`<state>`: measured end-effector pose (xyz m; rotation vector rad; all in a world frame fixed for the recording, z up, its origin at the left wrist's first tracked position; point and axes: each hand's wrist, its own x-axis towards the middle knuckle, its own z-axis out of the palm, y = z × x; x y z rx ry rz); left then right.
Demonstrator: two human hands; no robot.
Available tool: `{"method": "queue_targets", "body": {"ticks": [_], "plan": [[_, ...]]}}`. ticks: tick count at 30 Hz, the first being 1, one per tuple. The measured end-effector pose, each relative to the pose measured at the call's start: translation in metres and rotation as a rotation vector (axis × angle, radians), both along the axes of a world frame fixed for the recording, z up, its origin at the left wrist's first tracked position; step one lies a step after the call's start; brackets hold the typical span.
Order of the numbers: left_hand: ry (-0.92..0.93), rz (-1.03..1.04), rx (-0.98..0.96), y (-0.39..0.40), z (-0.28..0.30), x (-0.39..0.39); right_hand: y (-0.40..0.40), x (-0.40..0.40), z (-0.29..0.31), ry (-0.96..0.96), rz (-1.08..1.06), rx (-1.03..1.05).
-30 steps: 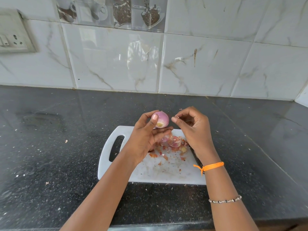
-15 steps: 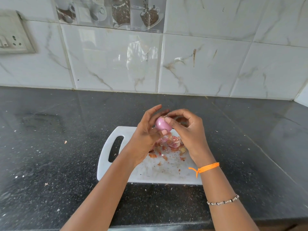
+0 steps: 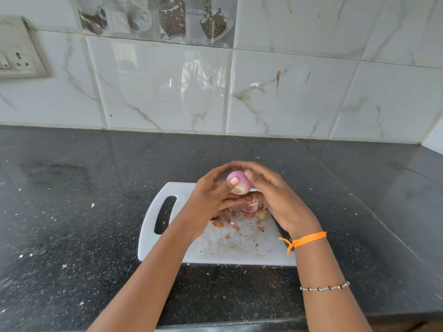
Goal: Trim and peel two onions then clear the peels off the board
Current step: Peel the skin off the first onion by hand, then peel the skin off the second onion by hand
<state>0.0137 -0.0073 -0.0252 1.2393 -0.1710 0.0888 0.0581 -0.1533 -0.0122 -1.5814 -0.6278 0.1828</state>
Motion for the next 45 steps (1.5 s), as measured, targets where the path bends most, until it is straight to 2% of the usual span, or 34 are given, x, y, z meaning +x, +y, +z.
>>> {"method": "queue_targets", "body": {"ticks": [2,9,13,17,20,25,28,33,36,41,45], "plan": [[0.003,0.011,0.009,0.001,0.0,0.0,-0.002,0.0,0.0,0.028,0.059,0.016],[-0.008,0.006,0.001,0.003,0.0,0.0,-0.001,0.003,0.0,0.157,0.051,0.278],[-0.062,0.096,0.032,0.007,0.003,-0.002,-0.007,0.013,-0.003,0.169,-0.152,0.314],[-0.171,0.289,0.184,0.018,0.009,-0.002,-0.026,0.024,-0.009,0.179,-0.431,0.27],[-0.192,0.438,0.393,0.025,0.007,0.003,-0.037,0.029,-0.011,0.141,-0.57,0.131],[-0.071,0.541,0.91,0.031,-0.006,0.009,-0.038,0.033,-0.024,-0.128,-0.705,-0.452],[0.006,0.516,1.002,0.036,-0.008,0.01,-0.037,0.035,-0.03,-0.166,-0.701,-0.556],[0.096,0.488,1.002,0.045,-0.011,0.012,-0.037,0.035,-0.031,-0.222,-0.802,-0.658],[0.117,0.459,1.011,0.046,-0.013,0.013,-0.034,0.035,-0.032,-0.225,-0.782,-0.694],[0.136,0.428,0.885,0.041,-0.009,0.01,-0.023,0.029,-0.027,-0.199,-0.6,-0.611],[0.172,0.373,0.756,0.045,-0.006,0.005,-0.022,0.032,-0.03,-0.226,-0.67,-0.664]]}}
